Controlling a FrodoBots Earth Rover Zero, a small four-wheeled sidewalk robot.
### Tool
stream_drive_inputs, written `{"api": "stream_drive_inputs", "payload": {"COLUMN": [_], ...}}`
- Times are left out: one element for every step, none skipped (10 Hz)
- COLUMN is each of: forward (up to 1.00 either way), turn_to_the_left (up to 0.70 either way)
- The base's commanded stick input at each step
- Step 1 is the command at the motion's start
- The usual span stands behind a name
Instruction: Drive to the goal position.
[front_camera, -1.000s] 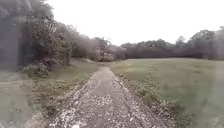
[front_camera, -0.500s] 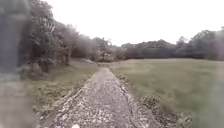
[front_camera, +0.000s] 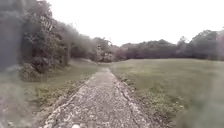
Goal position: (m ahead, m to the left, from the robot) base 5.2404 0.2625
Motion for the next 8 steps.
{"api": "stream_drive_inputs", "payload": {"forward": [0.85,0.85,0.85,0.85,0.85,0.85,0.85,0.85], "turn_to_the_left": [0.01,0.01,0.12,0.23,0.30,0.33,0.14,0.08]}}
